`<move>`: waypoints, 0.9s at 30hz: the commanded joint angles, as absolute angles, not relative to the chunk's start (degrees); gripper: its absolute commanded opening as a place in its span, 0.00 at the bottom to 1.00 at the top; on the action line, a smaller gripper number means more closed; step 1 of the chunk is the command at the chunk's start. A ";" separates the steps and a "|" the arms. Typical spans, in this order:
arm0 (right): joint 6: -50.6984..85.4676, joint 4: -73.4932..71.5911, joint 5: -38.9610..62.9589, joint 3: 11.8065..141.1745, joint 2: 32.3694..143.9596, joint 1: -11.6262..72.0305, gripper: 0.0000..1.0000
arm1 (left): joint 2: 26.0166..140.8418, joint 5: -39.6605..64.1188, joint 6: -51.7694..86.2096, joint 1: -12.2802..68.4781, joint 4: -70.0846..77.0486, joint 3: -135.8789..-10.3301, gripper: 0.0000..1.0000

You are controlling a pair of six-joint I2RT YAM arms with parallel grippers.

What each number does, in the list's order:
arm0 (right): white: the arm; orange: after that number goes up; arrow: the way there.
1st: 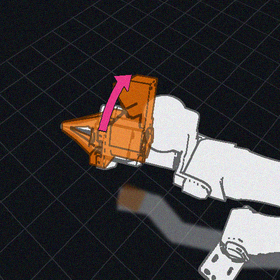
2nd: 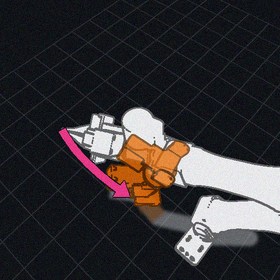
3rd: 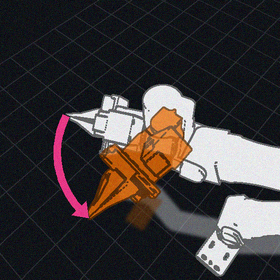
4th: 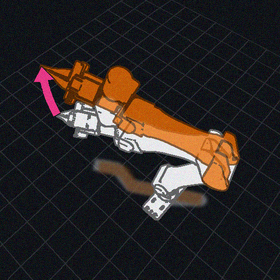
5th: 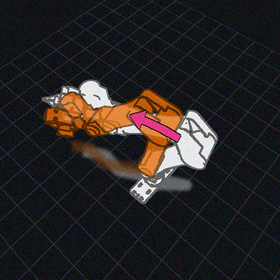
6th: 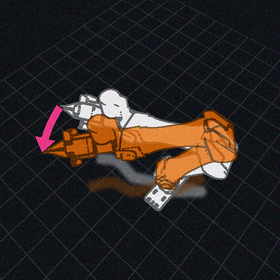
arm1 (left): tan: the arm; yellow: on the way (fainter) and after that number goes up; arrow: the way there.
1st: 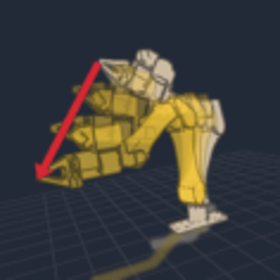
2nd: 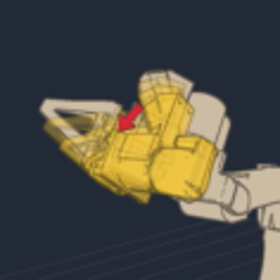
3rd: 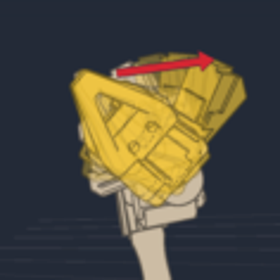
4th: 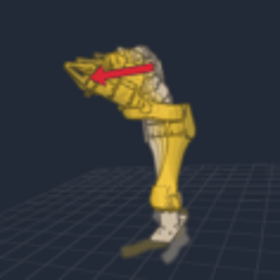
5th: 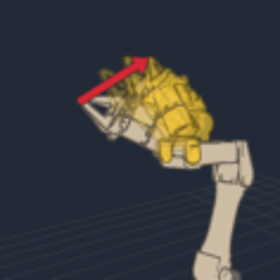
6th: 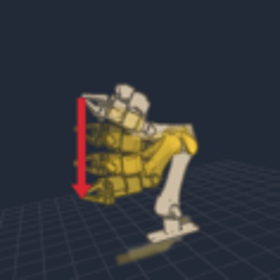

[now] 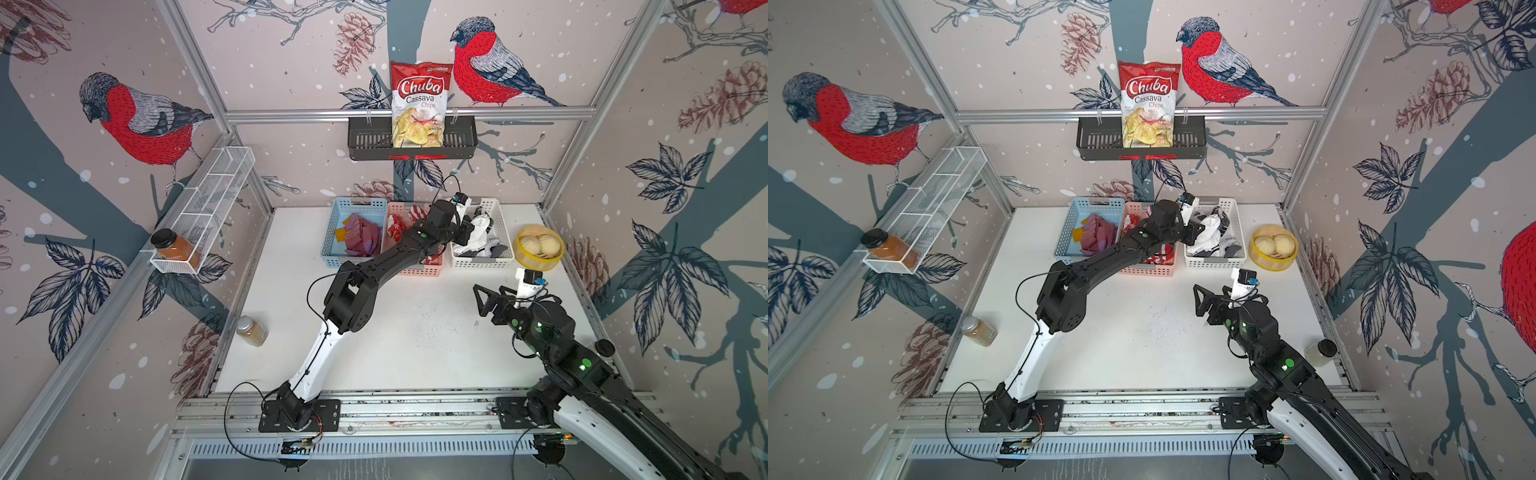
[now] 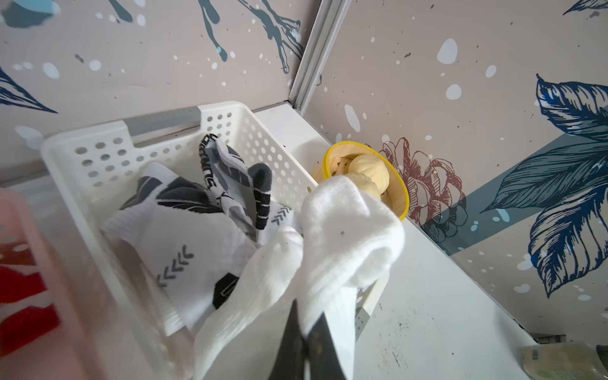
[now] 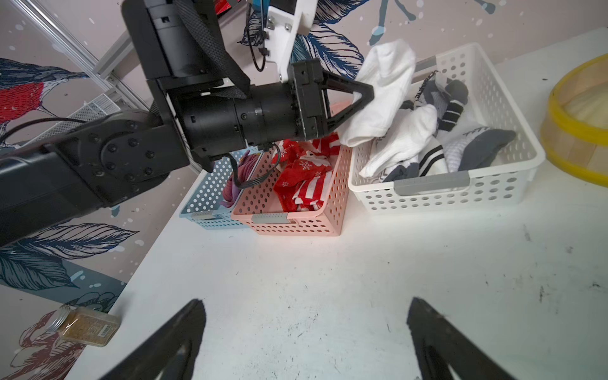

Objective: Sort the socks into the basket by color
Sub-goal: Place the sock in the bin.

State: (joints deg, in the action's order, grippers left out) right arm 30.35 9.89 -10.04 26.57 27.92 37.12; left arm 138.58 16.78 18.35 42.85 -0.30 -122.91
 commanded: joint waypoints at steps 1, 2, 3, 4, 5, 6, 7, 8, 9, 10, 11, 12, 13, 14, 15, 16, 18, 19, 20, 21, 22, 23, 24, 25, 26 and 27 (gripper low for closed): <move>31.28 10.86 -10.20 27.32 27.77 37.09 0.97 | 141.22 19.38 23.28 42.98 6.73 -125.52 0.00; 31.48 11.05 -10.20 27.42 27.77 37.09 0.97 | 142.16 19.32 24.68 42.98 8.41 -125.93 0.00; 31.54 11.19 -10.20 27.51 27.72 37.09 0.97 | 142.82 19.19 25.55 43.00 9.66 -126.34 0.00; 31.55 11.27 -10.24 27.58 27.66 37.09 0.97 | 143.69 19.01 26.44 42.98 11.00 -126.82 0.00; 31.60 11.47 -10.14 27.60 27.55 37.09 0.97 | 144.55 18.52 27.35 42.98 11.88 -127.43 0.00; 31.62 11.53 -10.14 27.64 27.51 37.09 0.97 | 145.26 17.73 27.94 42.98 11.99 -128.10 0.00; 31.67 11.63 -10.11 27.68 27.51 37.09 0.97 | 145.97 16.80 28.60 42.98 12.04 -128.93 0.00; 31.69 11.89 -10.12 27.69 27.42 37.09 0.97 | 146.52 15.67 29.07 42.98 12.35 -129.34 0.00; 31.74 12.02 -10.11 27.69 27.34 37.09 0.97 | 146.81 14.80 29.52 42.96 12.60 -129.43 0.00; 31.80 12.09 -10.13 27.60 27.25 37.09 0.97 | 147.03 13.64 29.90 42.98 13.01 -129.33 0.00; 31.85 12.13 -10.11 27.60 27.16 37.09 0.97 | 147.28 12.91 30.03 42.98 13.58 -129.36 0.00; 31.84 12.13 -10.04 27.51 27.01 37.09 0.97 | 147.46 12.53 30.23 42.98 14.14 -129.40 0.00; 31.85 12.13 -9.99 27.44 26.91 37.09 0.97 | 147.73 12.24 30.36 42.97 14.70 -129.61 0.00; 31.90 12.14 -9.85 27.42 26.89 37.09 0.97 | 147.98 12.06 30.46 42.99 14.93 -129.94 0.03; 31.96 12.28 -9.85 27.42 26.89 37.09 0.97 | 148.32 11.91 30.45 42.98 14.91 -130.47 0.06; 31.93 12.23 -9.86 27.34 26.89 37.10 0.98 | 148.73 11.47 30.29 42.98 14.12 -131.47 0.07; 32.11 12.16 -9.84 27.16 26.85 37.09 0.97 | 149.23 10.87 29.91 42.97 12.37 -133.14 0.19; 32.11 12.05 -9.85 27.01 26.81 37.09 0.97 | 149.19 10.52 29.58 42.98 11.61 -133.46 0.29; 32.25 12.01 -9.84 26.84 26.71 37.09 0.97 | 149.00 10.34 29.21 42.96 11.24 -133.35 0.34; 32.34 11.87 -9.84 26.74 26.61 37.10 0.97 | 148.73 9.92 28.78 42.96 10.78 -133.21 0.39; 32.48 11.73 -9.76 26.63 26.57 37.09 0.98 | 148.43 9.47 28.55 42.98 10.35 -133.00 0.42; 32.43 11.70 -9.89 26.54 26.54 37.09 0.97 | 148.07 9.15 28.24 42.90 10.06 -132.75 0.45; 32.59 11.61 -9.84 26.54 26.53 37.13 0.98 | 147.63 9.14 27.67 42.90 10.06 -132.25 0.45; 32.67 11.56 -9.86 26.48 26.49 37.11 0.98 | 147.21 9.10 27.27 42.89 10.04 -131.87 0.45; 32.74 11.51 -9.87 26.46 26.47 37.09 0.98 | 146.54 8.92 26.85 42.89 10.17 -131.06 0.45; 32.77 11.47 -9.87 26.37 26.47 37.09 0.98 | 145.75 8.87 26.38 42.88 10.35 -130.11 0.45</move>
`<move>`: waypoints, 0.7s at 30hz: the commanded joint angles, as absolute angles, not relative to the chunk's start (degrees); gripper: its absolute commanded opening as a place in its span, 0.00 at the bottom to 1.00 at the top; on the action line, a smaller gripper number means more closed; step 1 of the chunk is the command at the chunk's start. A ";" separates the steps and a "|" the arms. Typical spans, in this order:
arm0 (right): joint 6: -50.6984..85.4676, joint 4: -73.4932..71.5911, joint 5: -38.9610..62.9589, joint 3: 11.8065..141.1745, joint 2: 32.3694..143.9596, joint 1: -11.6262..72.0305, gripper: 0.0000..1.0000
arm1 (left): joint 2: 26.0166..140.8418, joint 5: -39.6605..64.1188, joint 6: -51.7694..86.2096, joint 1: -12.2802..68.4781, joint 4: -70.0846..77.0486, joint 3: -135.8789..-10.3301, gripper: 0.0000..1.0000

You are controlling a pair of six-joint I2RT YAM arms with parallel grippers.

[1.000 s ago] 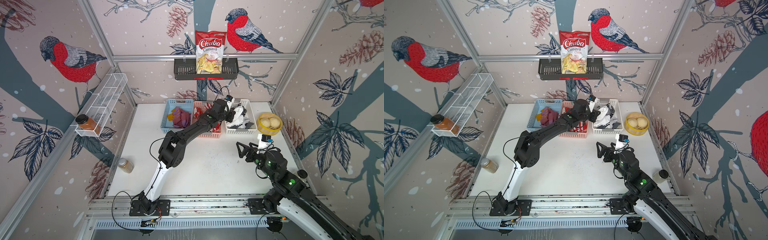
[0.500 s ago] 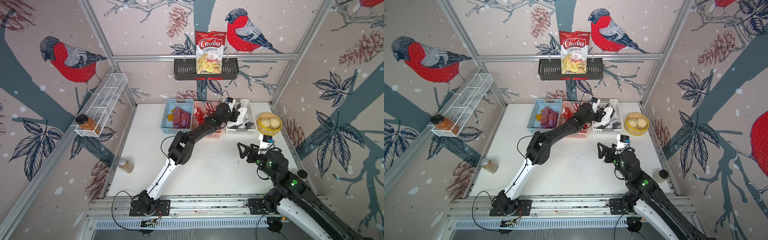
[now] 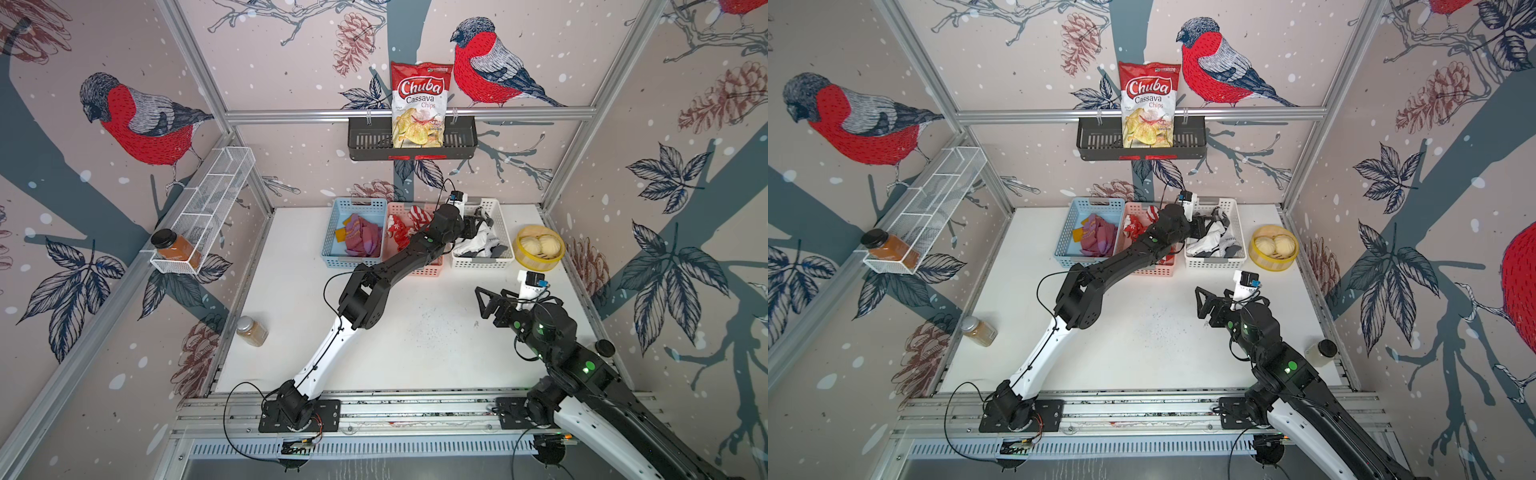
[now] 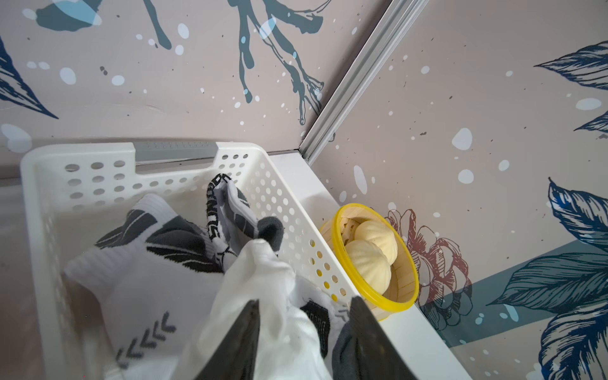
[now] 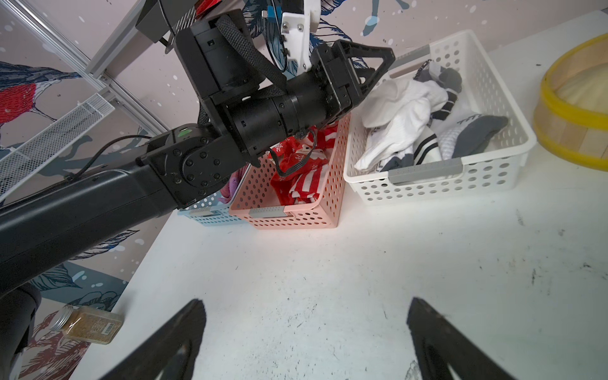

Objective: Sort the socks into the basket by color
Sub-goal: Place the sock in the bin, then reset both arms

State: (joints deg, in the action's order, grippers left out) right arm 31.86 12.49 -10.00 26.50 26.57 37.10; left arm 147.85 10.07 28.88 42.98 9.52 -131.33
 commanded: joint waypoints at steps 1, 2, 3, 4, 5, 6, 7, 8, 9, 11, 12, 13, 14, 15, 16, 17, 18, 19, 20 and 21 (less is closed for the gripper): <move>32.85 11.43 -9.99 26.37 26.56 37.09 0.98 | 144.89 8.72 25.93 42.99 10.55 -128.92 0.45; 32.81 11.43 -10.09 26.28 26.57 37.09 0.98 | 143.60 8.17 25.47 42.95 10.86 -127.33 0.46; 32.90 11.43 -10.36 26.28 26.61 37.09 0.98 | 142.15 7.42 25.04 42.92 11.38 -125.22 0.46; 32.95 11.48 -10.63 26.21 26.56 37.10 0.98 | 140.54 6.68 24.61 42.93 12.18 -123.18 0.46; 33.04 11.44 -10.93 26.11 26.54 37.09 0.98 | 138.60 5.86 24.14 42.97 13.33 -120.35 0.47; 32.97 11.30 -11.17 26.02 26.53 37.09 0.99 | 136.75 5.07 23.59 42.93 14.44 -117.63 0.49; 32.97 11.18 -11.24 25.95 26.57 37.01 0.99 | 135.05 4.23 23.03 42.97 15.16 -115.32 0.50; 32.97 11.02 -11.33 25.91 26.70 37.00 0.99 | 133.06 3.27 22.46 42.99 16.10 -112.60 0.51; 32.95 10.84 -11.34 25.84 26.88 36.96 1.00 | 131.12 2.40 21.86 42.98 17.04 -109.95 0.52; 32.72 10.46 -11.25 25.88 27.53 36.76 1.00 | 127.56 0.70 20.76 42.98 18.24 -105.06 0.55; 32.61 10.40 -11.25 26.01 28.00 36.65 1.00 | 125.68 0.37 20.01 43.02 18.77 -102.67 0.56; 32.40 10.29 -11.24 26.10 28.41 36.52 1.00 | 124.16 0.11 19.25 43.02 19.32 -100.64 0.56; 32.24 10.07 -11.16 26.18 28.94 36.35 1.00 | 122.31 -0.32 18.64 42.98 19.77 -98.15 0.57; 32.02 9.65 -10.87 26.28 29.32 36.17 1.00 | 120.34 -0.59 17.97 42.98 20.73 -95.31 0.59; 31.85 9.23 -10.37 26.28 29.72 36.06 1.00 | 118.65 -0.86 17.47 42.98 21.51 -92.91 0.60; 31.70 8.78 -10.10 26.37 30.17 35.93 1.00 | 116.92 -1.56 16.87 42.93 21.87 -90.56 0.61; 31.53 8.40 -9.73 26.52 30.74 35.68 1.00 | 114.96 -2.29 16.47 42.97 22.36 -88.22 0.62; 31.31 8.06 -9.41 26.62 31.29 35.51 1.00 | 113.28 -2.89 16.05 42.96 22.75 -86.09 0.63; 31.22 7.68 -9.25 26.78 31.90 35.27 1.00 | 111.49 -3.73 15.26 42.98 22.94 -83.77 0.63; 31.00 7.26 -8.94 26.94 32.53 35.01 1.00 | 109.52 -5.23 14.87 42.98 22.94 -81.58 0.64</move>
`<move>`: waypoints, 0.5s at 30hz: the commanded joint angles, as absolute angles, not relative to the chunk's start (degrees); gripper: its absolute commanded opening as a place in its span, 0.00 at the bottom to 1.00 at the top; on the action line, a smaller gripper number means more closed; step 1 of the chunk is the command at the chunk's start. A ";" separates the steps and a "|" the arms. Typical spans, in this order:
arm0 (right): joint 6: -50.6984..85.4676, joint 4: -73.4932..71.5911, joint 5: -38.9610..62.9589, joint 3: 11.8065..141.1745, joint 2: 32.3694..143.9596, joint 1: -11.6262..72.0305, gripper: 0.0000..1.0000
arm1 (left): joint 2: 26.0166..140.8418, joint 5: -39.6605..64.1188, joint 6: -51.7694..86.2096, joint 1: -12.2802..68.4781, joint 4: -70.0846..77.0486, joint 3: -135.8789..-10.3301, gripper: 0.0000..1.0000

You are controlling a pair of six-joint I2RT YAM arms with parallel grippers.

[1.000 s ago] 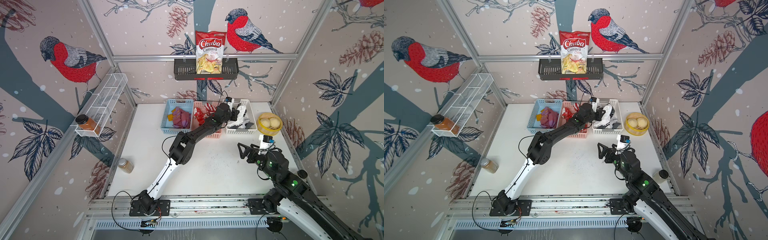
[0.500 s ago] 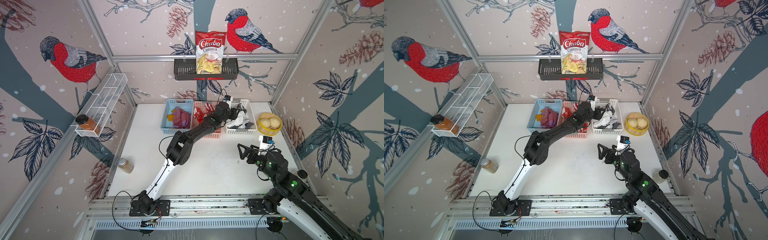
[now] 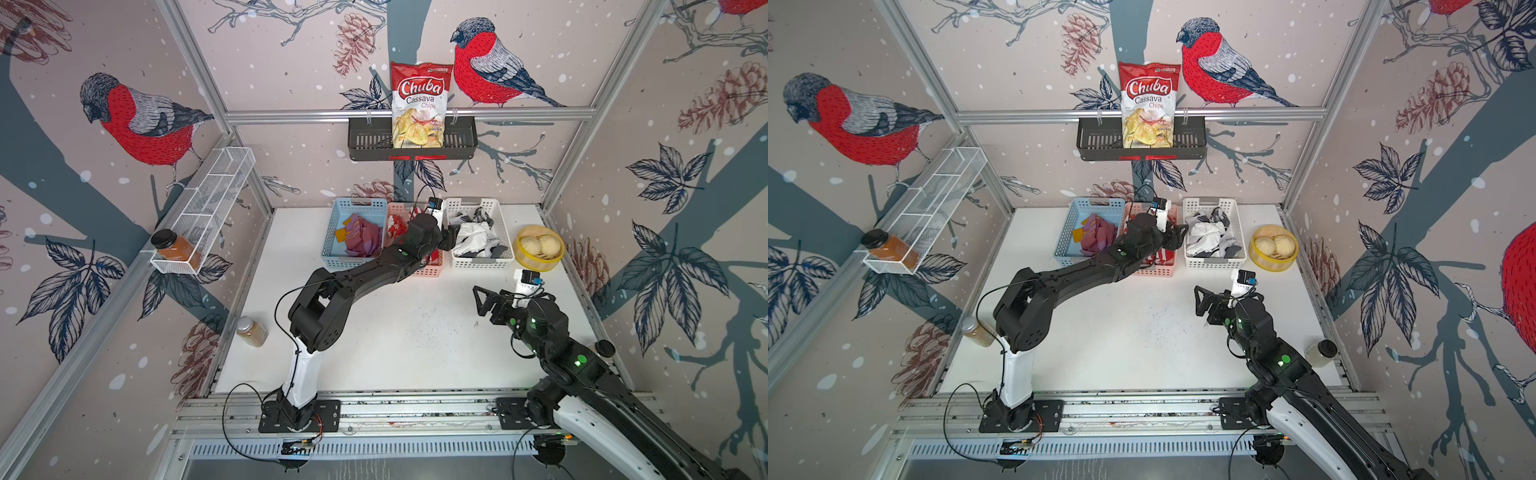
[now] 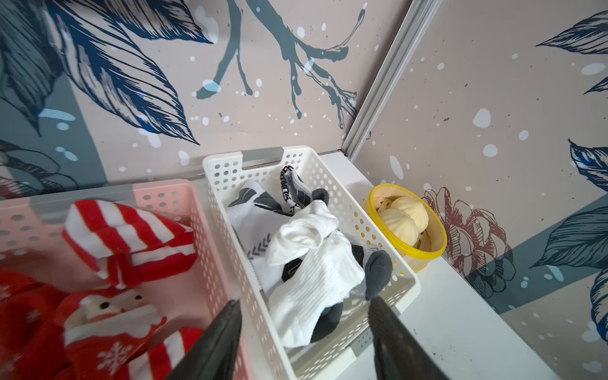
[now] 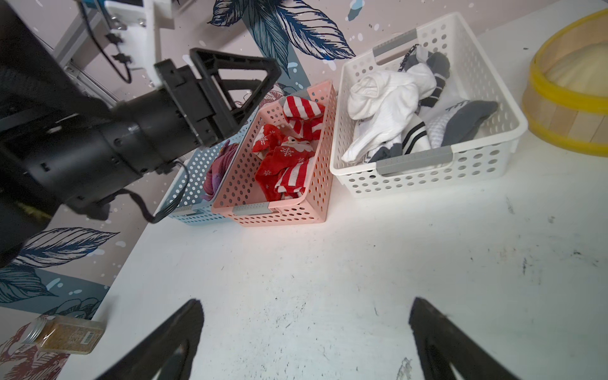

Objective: Sort the socks into the basket by color
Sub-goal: Reset both arms

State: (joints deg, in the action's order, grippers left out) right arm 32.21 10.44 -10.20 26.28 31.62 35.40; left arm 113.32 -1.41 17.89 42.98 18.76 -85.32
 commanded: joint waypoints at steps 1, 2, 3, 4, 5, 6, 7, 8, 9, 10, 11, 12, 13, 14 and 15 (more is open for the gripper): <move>30.81 6.86 -8.72 27.06 33.09 34.82 1.00 | 107.84 -6.61 14.44 42.94 22.99 -79.57 0.64; 30.72 6.43 -8.53 27.16 33.70 34.58 1.00 | 105.98 -7.74 13.45 42.98 22.97 -77.41 0.66; 30.51 5.97 -8.32 27.24 34.18 34.34 1.00 | 104.39 -8.96 12.73 42.98 22.75 -75.55 0.68; 30.33 5.31 -7.98 27.31 34.67 34.07 1.00 | 102.47 -10.24 11.76 42.97 22.33 -73.69 0.71; 30.24 4.83 -7.89 27.46 35.33 33.78 1.00 | 100.82 -11.43 11.01 42.97 21.44 -71.94 0.79; 30.18 4.56 -7.74 27.59 35.76 33.54 1.00 | 99.27 -12.77 10.42 43.02 20.56 -70.60 0.97; 30.13 4.15 -7.64 27.68 36.29 33.26 1.00 | 97.62 -14.17 9.78 42.98 19.65 -69.07 0.98; 30.10 3.66 -7.73 27.76 36.79 32.82 1.00 | 95.91 -15.41 9.21 42.98 18.83 -67.44 0.98; 30.07 3.27 -7.89 27.83 37.15 32.50 1.00 | 94.61 -16.44 8.79 42.98 18.24 -66.25 0.98; 29.90 2.76 -7.86 27.91 37.50 32.07 1.00 | 93.02 -17.54 8.34 42.98 17.59 -64.85 0.98; 29.75 2.22 -7.88 28.03 37.93 31.64 1.00 | 91.62 -18.41 8.18 42.98 16.28 -63.67 0.98; 29.78 1.92 -7.79 28.20 38.20 31.21 1.00 | 90.56 -19.11 8.17 42.96 14.74 -62.96 0.98; 29.60 1.68 -7.89 28.45 38.64 30.76 1.00 | 89.22 -20.14 8.49 42.97 12.83 -62.19 0.98; 29.53 1.58 -8.01 28.76 39.01 30.25 1.00 | 87.97 -21.40 9.18 42.98 11.11 -61.25 0.98; 29.66 1.41 -8.19 28.95 39.43 29.86 1.00 | 86.99 -22.48 9.44 42.97 9.97 -60.26 0.98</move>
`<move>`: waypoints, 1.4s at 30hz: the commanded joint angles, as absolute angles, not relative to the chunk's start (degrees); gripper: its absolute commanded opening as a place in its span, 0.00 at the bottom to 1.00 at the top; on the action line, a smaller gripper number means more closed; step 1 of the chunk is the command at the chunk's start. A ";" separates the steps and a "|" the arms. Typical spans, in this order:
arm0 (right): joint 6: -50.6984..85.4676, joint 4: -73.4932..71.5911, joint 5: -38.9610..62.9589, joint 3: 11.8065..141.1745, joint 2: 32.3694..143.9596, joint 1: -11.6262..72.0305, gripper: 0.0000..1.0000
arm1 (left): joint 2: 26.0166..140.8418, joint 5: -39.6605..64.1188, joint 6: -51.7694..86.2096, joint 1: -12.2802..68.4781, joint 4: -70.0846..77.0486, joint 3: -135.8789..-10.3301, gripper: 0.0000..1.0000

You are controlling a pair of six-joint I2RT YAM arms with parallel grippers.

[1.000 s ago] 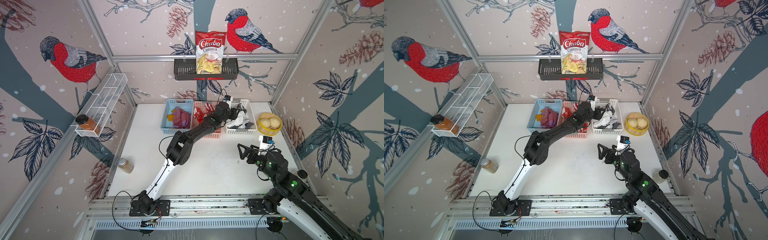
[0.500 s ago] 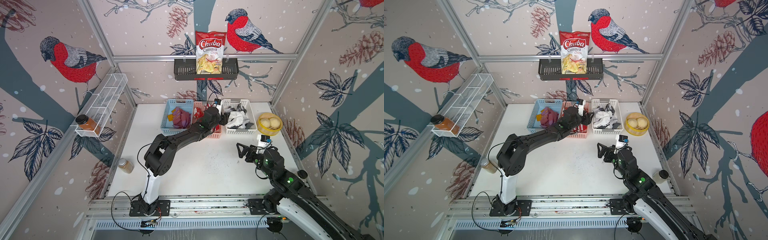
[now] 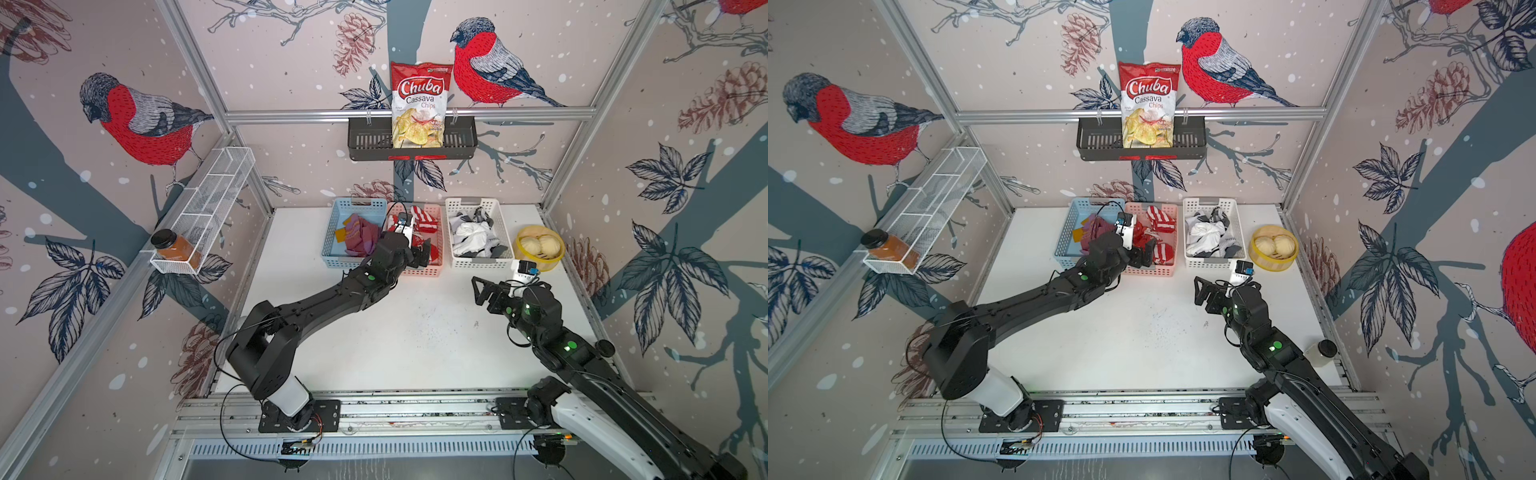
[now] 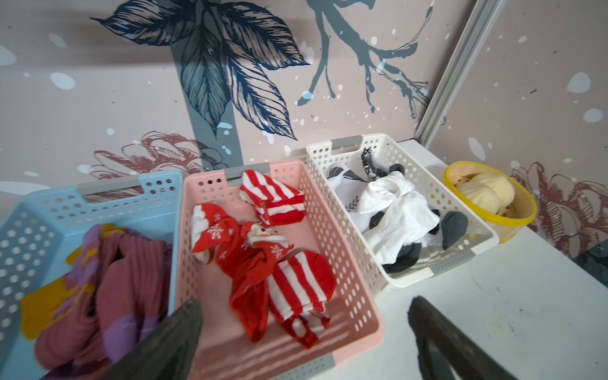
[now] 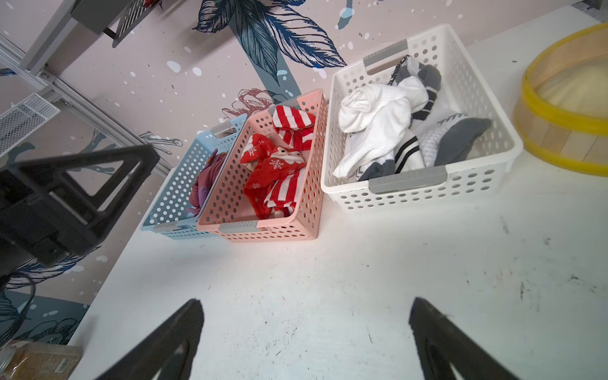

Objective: Sort the socks into the basket by color
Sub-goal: Reset both arms

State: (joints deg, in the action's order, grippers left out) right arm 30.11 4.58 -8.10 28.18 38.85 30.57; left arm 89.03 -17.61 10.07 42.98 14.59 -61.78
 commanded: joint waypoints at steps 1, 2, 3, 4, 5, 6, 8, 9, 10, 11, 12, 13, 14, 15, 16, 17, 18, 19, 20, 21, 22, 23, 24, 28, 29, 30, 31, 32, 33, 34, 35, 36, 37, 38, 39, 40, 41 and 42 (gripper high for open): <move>29.85 1.34 -8.70 29.21 39.95 29.26 1.00 | 85.85 -24.93 10.74 42.98 7.86 -59.59 0.98; 29.88 1.08 -8.70 29.55 40.70 28.43 1.00 | 84.75 -27.88 12.04 42.93 5.58 -58.97 0.98; 29.96 0.97 -8.77 29.89 41.51 27.74 1.00 | 83.55 -29.56 12.48 42.90 4.30 -58.14 0.98; 30.20 1.09 -9.23 30.49 42.47 26.92 1.00 | 81.77 -31.43 12.41 42.90 3.93 -56.83 0.98; 30.47 1.38 -9.99 31.03 43.45 26.29 1.00 | 80.18 -32.89 12.10 42.89 4.02 -54.84 0.98; 30.82 2.00 -11.35 31.88 44.77 25.37 1.00 | 77.82 -34.54 11.68 42.82 4.51 -52.99 0.98; 31.51 3.08 -14.06 33.47 47.37 23.54 1.00 | 73.17 -36.51 10.42 42.01 6.42 -49.14 0.98; 31.82 3.55 -15.84 34.14 48.91 22.58 1.00 | 70.31 -37.87 9.96 41.10 7.54 -47.11 0.98; 32.21 3.94 -18.00 34.83 50.37 21.61 1.00 | 67.55 -38.28 9.57 39.45 8.63 -45.20 0.98; 32.15 3.81 -19.41 35.06 51.37 20.93 1.00 | 65.27 -37.19 9.32 37.29 9.20 -43.61 0.98; 32.12 3.13 -21.21 34.95 52.24 20.02 1.00 | 62.71 -36.43 9.91 34.30 9.61 -41.87 0.98; 31.72 1.98 -22.05 34.45 52.67 18.99 1.00 | 60.49 -35.58 10.69 30.85 9.82 -40.18 0.98; 31.47 0.73 -22.15 33.80 52.86 17.99 1.00 | 58.84 -34.45 10.84 27.98 10.44 -38.44 0.98; 30.87 -1.10 -21.59 32.76 52.82 16.63 1.00 | 56.91 -32.97 10.35 25.03 12.09 -35.99 0.98; 30.09 -3.71 -21.48 31.31 52.54 15.62 1.00 | 55.01 -31.70 8.97 22.72 15.26 -32.80 0.98; 29.55 -5.93 -21.88 29.94 52.23 14.93 1.00 | 53.50 -31.33 7.40 21.44 19.50 -29.27 0.98; 28.79 -8.57 -22.34 28.41 51.77 14.23 1.00 | 51.88 -30.94 4.64 20.57 25.39 -24.93 0.98; 27.92 -11.05 -22.91 26.82 51.24 13.54 1.00 | 50.51 -31.17 1.66 20.27 32.61 -20.03 0.98; 27.36 -13.00 -23.46 25.65 50.82 13.01 1.00 | 49.62 -31.24 0.16 20.01 38.46 -16.20 0.98; 26.97 -14.48 -23.91 24.71 50.42 12.23 1.00 | 49.01 -31.38 -0.88 19.57 44.28 -12.39 0.98; 26.38 -15.64 -23.98 24.05 50.20 11.57 1.00 | 48.88 -31.35 -0.69 18.46 49.49 -9.27 0.98; 25.98 -16.43 -23.80 23.61 50.13 10.80 1.00 | 49.11 -30.79 -0.09 17.31 53.05 -7.22 0.98; 25.41 -17.12 -23.08 23.40 50.26 10.00 1.00 | 49.78 -29.65 1.04 15.65 55.99 -5.65 0.98; 23.50 -18.08 -20.60 23.50 52.29 7.47 1.00 | 56.64 -26.76 0.42 11.73 60.66 -5.60 0.98; 22.84 -18.21 -20.05 23.61 53.01 7.06 1.00 | 58.75 -26.64 -0.23 11.41 61.95 -6.04 0.98; 21.98 -18.48 -19.30 23.71 53.90 6.47 1.00 | 61.58 -26.48 -0.87 10.98 63.50 -6.65 0.98; 21.04 -18.91 -18.55 23.73 54.78 5.99 1.00 | 64.40 -25.96 -1.47 10.58 64.96 -7.26 0.98; 20.43 -19.38 -17.70 23.64 55.74 5.45 1.00 | 66.64 -25.31 -1.83 10.34 66.02 -7.76 0.98; 19.67 -20.22 -16.06 23.56 56.61 4.60 1.00 | 69.23 -24.78 -2.14 10.12 67.31 -8.38 0.98; 18.73 -21.21 -14.05 23.47 57.59 3.60 1.00 | 71.68 -24.39 -2.15 9.84 69.05 -8.83 0.98; 17.94 -21.85 -11.92 23.51 58.34 2.72 1.00 | 73.53 -23.74 -2.88 9.75 70.33 -9.13 0.98; 17.23 -22.43 -9.74 23.58 59.24 1.55 1.00 | 75.38 -23.50 -3.19 9.74 70.29 -9.85 0.98; 16.36 -23.13 -7.65 23.71 60.00 0.54 1.00 | 77.26 -23.33 -3.49 9.67 70.92 -10.39 0.98; 15.73 -23.71 -5.71 23.81 60.72 -0.26 1.00 | 79.09 -23.21 -4.03 9.55 72.74 -10.41 0.98; 14.83 -24.42 -3.88 23.82 61.33 -1.13 1.00 | 81.57 -22.83 -4.85 9.58 75.93 -10.05 0.98; 13.99 -24.84 -2.53 23.88 61.85 -1.91 1.00 | 84.31 -22.63 -5.49 9.58 79.81 -9.73 0.98; 13.40 -25.37 -1.81 23.78 62.15 -2.41 1.00 | 86.06 -22.77 -5.39 9.58 81.43 -9.60 0.98; 12.88 -27.42 -1.74 22.84 62.45 -2.86 1.00 | 87.46 -22.17 -5.47 9.20 84.08 -9.04 0.98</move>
